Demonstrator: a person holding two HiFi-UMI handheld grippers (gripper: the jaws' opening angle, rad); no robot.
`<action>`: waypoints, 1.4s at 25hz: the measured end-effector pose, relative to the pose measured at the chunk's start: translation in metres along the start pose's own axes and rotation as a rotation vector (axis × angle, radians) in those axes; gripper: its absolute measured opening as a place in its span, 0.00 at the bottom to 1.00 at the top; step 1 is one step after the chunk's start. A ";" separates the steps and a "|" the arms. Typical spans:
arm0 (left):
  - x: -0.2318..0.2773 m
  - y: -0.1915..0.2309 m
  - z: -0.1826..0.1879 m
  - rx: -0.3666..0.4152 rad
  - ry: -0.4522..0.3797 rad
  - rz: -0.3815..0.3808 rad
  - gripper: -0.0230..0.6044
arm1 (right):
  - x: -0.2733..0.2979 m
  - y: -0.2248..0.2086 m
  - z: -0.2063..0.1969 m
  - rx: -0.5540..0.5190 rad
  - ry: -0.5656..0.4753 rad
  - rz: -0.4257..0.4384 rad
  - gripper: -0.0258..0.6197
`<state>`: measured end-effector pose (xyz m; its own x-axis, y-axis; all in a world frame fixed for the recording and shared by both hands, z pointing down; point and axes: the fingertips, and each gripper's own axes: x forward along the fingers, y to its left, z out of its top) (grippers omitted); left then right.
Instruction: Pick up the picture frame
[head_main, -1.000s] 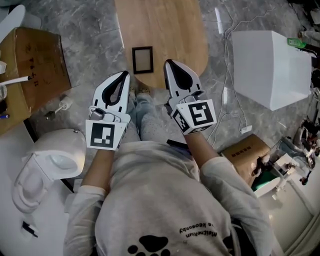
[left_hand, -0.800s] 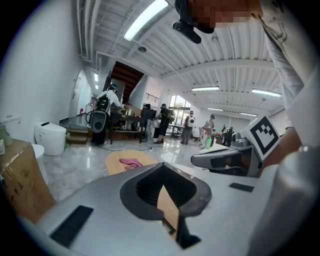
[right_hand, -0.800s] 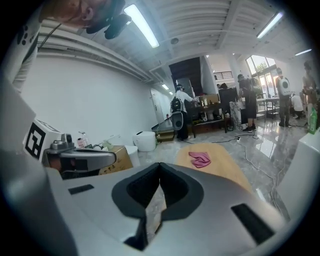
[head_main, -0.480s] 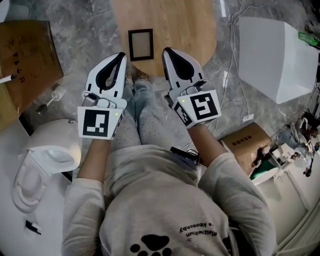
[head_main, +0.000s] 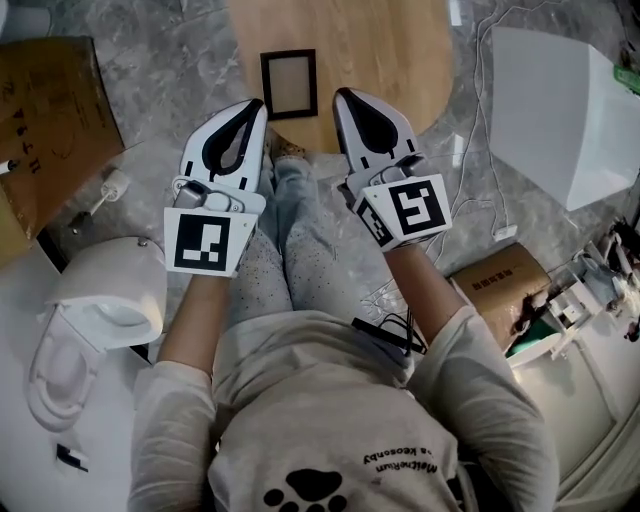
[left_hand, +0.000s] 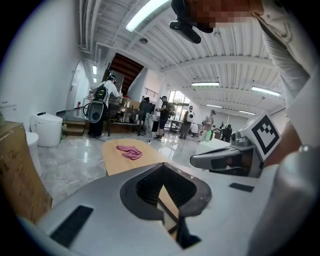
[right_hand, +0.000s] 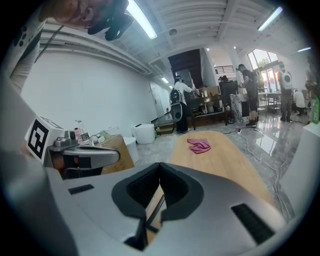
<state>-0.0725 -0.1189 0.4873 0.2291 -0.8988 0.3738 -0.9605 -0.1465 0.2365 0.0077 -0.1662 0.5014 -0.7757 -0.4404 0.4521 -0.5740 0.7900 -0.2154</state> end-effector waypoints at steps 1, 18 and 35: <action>0.002 0.002 -0.003 -0.003 0.002 0.002 0.05 | 0.002 -0.001 -0.005 0.001 0.007 0.000 0.05; 0.032 0.025 -0.074 -0.036 0.047 -0.016 0.05 | 0.043 -0.015 -0.075 0.051 0.092 -0.022 0.05; 0.069 0.050 -0.118 -0.056 0.138 -0.052 0.05 | 0.077 -0.034 -0.128 0.064 0.205 -0.046 0.05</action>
<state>-0.0859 -0.1391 0.6304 0.3016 -0.8247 0.4785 -0.9374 -0.1647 0.3070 0.0009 -0.1723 0.6541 -0.6829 -0.3740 0.6275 -0.6278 0.7397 -0.2422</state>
